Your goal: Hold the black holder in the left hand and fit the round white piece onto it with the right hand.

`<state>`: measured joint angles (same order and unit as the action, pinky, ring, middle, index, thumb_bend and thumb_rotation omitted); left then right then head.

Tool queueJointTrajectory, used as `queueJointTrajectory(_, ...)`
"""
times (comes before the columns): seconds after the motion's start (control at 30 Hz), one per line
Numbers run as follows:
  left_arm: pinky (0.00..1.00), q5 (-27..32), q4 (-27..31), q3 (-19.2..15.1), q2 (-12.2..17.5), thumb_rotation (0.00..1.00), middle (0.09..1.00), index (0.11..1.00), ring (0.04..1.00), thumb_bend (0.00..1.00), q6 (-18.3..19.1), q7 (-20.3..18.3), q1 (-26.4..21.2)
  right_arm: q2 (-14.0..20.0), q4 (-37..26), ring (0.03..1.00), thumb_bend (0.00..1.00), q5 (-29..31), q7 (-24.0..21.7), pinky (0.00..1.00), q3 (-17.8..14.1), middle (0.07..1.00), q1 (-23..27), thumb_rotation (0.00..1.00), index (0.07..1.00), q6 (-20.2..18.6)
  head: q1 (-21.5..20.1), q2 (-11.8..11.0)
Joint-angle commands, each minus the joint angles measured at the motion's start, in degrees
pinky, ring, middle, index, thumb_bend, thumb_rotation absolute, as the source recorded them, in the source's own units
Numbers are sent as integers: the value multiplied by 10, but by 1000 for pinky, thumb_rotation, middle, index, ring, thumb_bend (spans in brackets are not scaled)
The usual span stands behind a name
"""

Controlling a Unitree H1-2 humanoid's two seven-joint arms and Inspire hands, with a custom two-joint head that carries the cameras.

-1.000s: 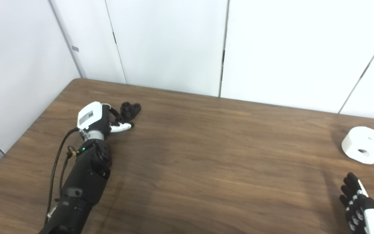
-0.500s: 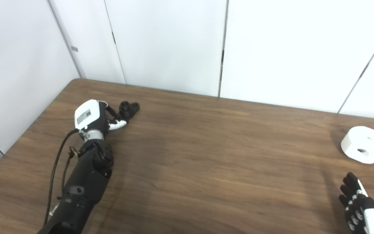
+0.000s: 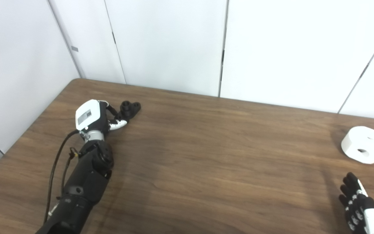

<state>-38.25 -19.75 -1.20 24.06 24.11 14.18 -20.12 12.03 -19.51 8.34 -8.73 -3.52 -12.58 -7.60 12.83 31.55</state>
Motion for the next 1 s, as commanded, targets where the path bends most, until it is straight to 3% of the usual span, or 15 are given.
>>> queueJointTrajectory(0.0, 715, 4, 30, 2, 18, 46, 761, 490, 822, 514, -5, -4, -11, 2, -11, 1000, 605, 5, -4, 1000, 2, 1000, 5, 1000, 979, -2, -1, 1)
queueJointTrajectory(0.2, 702, 34, 95, 2, 11, 45, 773, 489, 844, 514, -14, -36, 22, 1, -10, 1000, 559, 1, -4, 1000, 7, 1000, 8, 1000, 983, -3, -2, 4)
queueJointTrajectory(0.33, 736, 40, 157, 20, 5, 45, 784, 490, 858, 514, -1, -76, 56, -1, -13, 1000, 561, -7, -2, 1000, 11, 1000, 10, 1000, 981, -2, -5, 9)
queueJointTrajectory(0.47, 767, 34, 234, 53, 3, 46, 799, 491, 877, 511, 15, -132, 97, -2, -16, 1000, 561, -16, -1, 1000, 15, 1000, 11, 1000, 982, 0, -11, 16)
queueJointTrajectory(0.67, 753, 6, 327, 103, -2, 41, 775, 490, 834, 512, 21, -182, 150, -6, -28, 1000, 583, -27, 2, 1000, 20, 1000, 13, 1000, 983, -6, -29, 37)
queueJointTrajectory(0.97, 879, -47, 411, 174, -15, 41, 776, 489, 880, 514, -30, -206, 218, -14, -59, 1000, 595, -27, 5, 1000, 21, 1000, 15, 1000, 981, -41, -61, 63)
